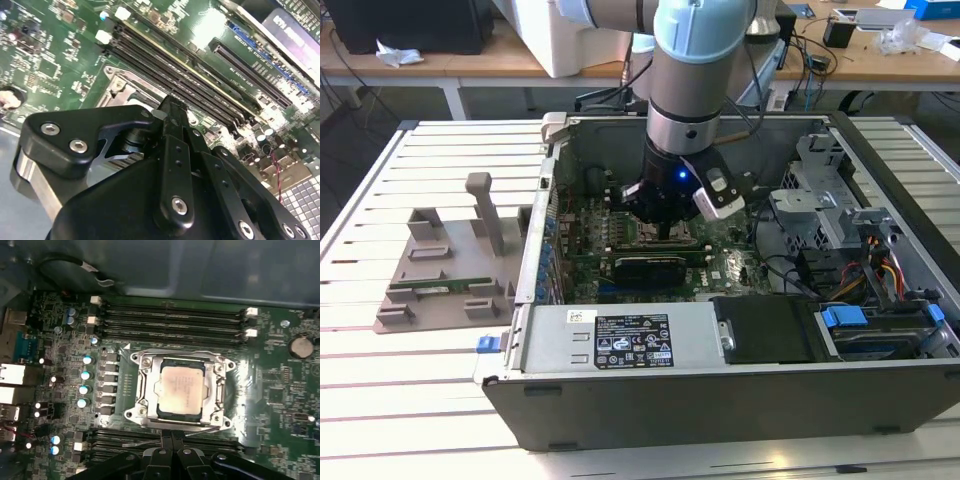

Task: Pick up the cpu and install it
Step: 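Install the second cpu locking lever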

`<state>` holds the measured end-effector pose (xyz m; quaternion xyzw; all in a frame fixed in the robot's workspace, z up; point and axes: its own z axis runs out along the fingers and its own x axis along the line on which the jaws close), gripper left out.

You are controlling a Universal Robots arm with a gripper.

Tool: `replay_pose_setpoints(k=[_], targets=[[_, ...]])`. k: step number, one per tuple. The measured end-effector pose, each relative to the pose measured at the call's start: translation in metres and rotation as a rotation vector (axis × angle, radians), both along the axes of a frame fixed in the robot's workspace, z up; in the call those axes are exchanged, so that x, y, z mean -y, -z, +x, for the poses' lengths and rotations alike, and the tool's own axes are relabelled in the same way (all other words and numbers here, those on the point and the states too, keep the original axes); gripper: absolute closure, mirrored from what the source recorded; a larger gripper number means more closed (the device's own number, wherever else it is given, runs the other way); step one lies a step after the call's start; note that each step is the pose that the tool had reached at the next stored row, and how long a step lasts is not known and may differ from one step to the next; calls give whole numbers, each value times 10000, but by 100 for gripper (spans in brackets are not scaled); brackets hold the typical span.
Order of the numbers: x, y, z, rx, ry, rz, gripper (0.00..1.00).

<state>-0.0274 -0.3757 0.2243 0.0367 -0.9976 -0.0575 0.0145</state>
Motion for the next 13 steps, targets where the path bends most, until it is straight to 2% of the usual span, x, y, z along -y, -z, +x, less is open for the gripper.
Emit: replay_pose_setpoints(k=[3,7,13], targets=[[0,29,-70,0,-73,0,89],[4,71,-261,1,-231,0,89],[5,123,-349,-1,-372,0,89]])
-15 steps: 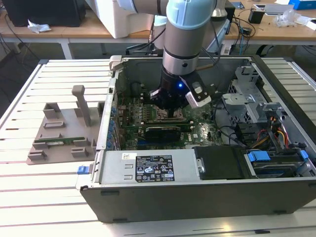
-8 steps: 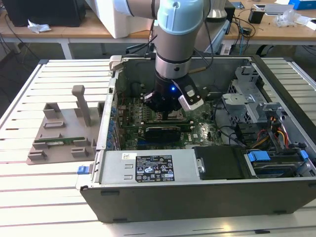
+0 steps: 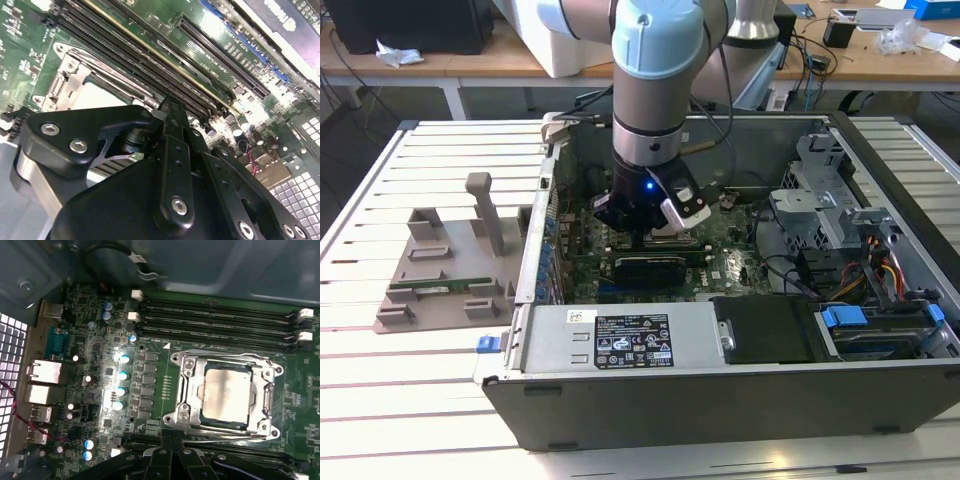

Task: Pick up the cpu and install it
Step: 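Install the second cpu locking lever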

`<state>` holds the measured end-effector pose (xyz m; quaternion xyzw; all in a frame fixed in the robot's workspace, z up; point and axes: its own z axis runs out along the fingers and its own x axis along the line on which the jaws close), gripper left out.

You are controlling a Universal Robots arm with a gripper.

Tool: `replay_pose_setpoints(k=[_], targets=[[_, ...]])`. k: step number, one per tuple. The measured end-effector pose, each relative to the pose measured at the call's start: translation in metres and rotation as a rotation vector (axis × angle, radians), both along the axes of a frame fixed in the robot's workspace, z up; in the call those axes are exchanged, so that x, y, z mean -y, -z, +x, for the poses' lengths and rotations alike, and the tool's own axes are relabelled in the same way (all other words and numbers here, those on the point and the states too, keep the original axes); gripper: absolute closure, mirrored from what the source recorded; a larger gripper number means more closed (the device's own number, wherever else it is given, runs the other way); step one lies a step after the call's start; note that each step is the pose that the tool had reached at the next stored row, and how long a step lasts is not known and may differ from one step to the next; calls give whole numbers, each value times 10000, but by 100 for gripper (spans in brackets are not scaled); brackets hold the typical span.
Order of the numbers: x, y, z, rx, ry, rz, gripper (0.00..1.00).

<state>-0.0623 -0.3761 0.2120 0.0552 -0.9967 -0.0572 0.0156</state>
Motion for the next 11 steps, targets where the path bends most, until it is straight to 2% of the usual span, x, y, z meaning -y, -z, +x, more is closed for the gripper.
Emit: replay_pose_setpoints(k=[4,11], targets=[[-7,24,-37,1,-130,25,89],[-78,76,-38,-1,-165,71,89]])
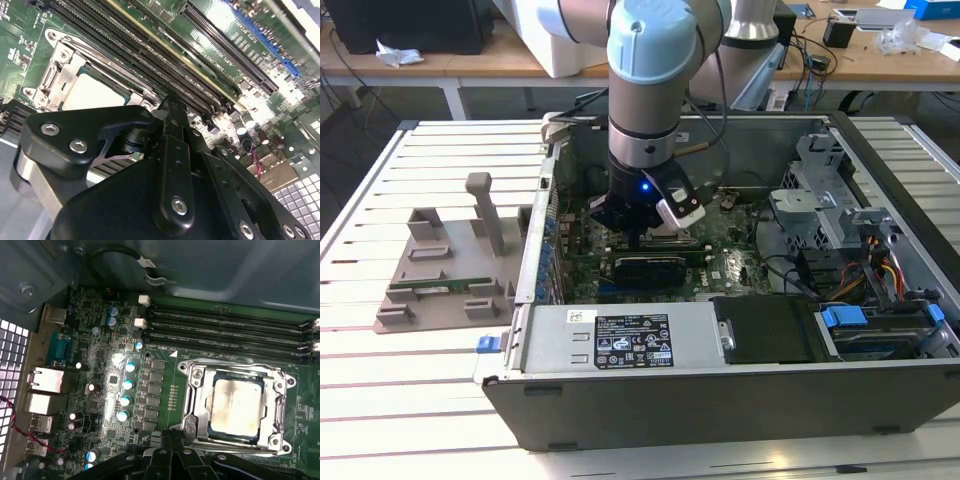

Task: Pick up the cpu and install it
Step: 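Install the second cpu locking lever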

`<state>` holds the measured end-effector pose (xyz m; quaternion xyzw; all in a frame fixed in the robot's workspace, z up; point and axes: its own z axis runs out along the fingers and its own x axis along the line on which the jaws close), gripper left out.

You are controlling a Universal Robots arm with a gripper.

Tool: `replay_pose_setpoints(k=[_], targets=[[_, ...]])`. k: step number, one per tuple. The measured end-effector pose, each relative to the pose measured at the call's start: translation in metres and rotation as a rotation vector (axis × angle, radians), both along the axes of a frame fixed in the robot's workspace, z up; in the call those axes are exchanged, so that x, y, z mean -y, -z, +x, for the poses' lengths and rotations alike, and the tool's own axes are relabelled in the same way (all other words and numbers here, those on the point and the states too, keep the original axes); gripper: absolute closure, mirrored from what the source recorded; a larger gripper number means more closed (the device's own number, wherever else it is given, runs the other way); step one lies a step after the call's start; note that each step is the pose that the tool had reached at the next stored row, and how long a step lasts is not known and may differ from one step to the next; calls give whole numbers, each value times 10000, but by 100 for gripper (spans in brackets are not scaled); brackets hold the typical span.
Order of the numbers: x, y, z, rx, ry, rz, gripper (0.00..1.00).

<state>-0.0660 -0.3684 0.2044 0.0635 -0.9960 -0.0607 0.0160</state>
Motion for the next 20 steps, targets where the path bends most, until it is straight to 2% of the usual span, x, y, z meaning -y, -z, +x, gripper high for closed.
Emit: replay_pose_setpoints(k=[2,6,10,13,15,20], targets=[[-18,12,0,3,-12,42,89],[-21,36,8,2,-13,40,89],[3,36,10,4,-15,47,89],[8,1,11,11,-14,45,89],[-19,-15,20,8,-16,43,89],[-144,-25,135,8,-16,15,89]])
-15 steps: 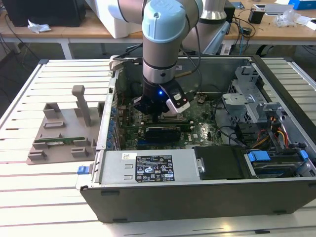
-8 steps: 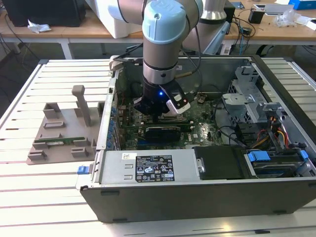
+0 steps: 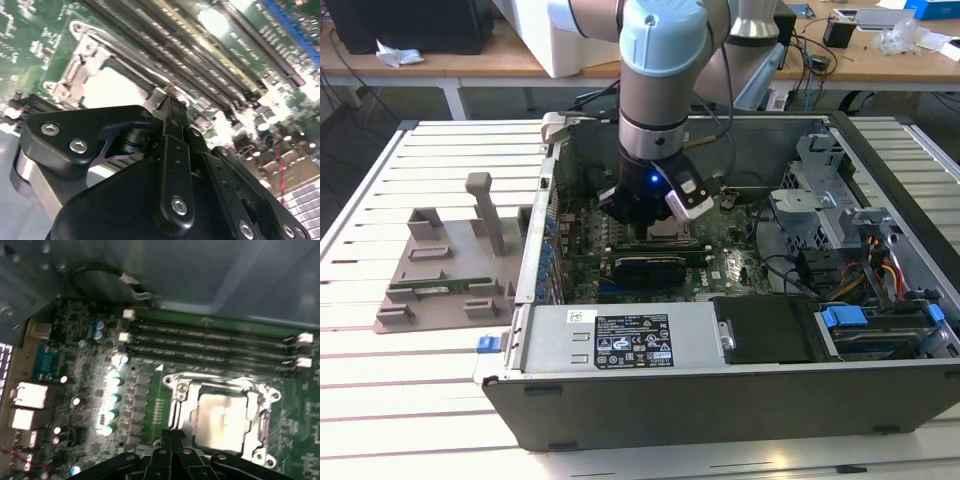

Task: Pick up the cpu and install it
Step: 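Install the second cpu locking lever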

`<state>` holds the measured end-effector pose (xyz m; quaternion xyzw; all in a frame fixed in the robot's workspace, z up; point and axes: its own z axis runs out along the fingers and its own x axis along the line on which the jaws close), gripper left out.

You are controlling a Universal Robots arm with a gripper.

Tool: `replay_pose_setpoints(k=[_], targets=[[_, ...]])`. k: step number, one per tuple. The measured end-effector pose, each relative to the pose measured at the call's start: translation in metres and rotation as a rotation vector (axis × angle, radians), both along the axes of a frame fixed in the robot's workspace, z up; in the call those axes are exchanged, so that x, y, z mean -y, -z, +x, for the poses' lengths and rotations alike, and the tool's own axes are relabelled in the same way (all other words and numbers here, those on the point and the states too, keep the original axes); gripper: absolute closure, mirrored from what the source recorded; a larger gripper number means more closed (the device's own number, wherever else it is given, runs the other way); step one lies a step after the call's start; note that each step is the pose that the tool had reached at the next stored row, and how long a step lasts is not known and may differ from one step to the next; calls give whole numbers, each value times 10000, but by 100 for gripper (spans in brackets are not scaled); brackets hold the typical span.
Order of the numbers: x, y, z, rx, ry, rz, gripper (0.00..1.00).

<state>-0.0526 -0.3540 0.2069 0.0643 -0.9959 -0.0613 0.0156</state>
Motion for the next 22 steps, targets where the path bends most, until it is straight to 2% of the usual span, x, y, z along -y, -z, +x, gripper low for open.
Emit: replay_pose_setpoints(k=[2,4,5,6,7,12,14,15,17,18,20,22], targets=[[-31,-12,38,2,0,-57,89],[-73,-18,92,0,0,-231,89],[-84,-19,105,-3,0,-290,89],[-107,-18,136,-10,0,-417,89],[-121,-18,157,-20,0,-497,89],[-192,-18,261,-101,-1,-868,89],[-237,-19,324,-137,-3,-1079,89],[-260,-18,341,-142,-3,-1144,89],[-348,-20,372,-149,-1,-1348,89],[-375,-26,379,-148,0,-1408,89],[-399,-62,383,-150,1,-1472,89],[-418,-224,384,-149,0,-1521,89]])
